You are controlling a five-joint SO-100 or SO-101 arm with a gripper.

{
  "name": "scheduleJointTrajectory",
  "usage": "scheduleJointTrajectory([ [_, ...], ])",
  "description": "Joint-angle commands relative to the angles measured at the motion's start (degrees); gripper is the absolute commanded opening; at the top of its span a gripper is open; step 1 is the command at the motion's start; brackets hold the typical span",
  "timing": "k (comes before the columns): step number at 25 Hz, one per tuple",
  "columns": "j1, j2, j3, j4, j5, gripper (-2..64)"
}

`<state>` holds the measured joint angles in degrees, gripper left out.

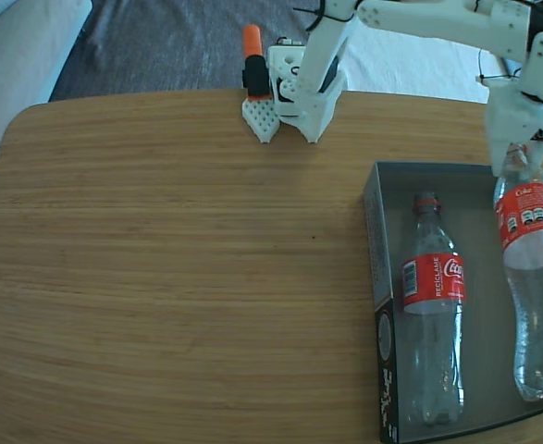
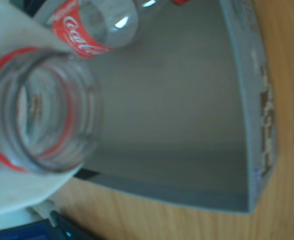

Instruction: Grasp the bottles and put them in the box.

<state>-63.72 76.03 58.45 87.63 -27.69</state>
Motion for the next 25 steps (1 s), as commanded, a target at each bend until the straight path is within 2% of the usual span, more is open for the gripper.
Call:
scheduleJointTrajectory([
  [1, -0.26, -1.05, -5.62, -0.44, -0.35, -0.3],
  [8, -0.09, -7.56, -9.67, -0.35, -0.7, -0.3],
  [12, 0.18, -9.4, -9.58, -0.44, -0.7, -0.3],
  [17, 2.2, -10.46, -6.86, -4.75, -0.7, -0.3],
  [25, 1.93, -12.57, -6.86, -4.31, -0.7, -0.3],
])
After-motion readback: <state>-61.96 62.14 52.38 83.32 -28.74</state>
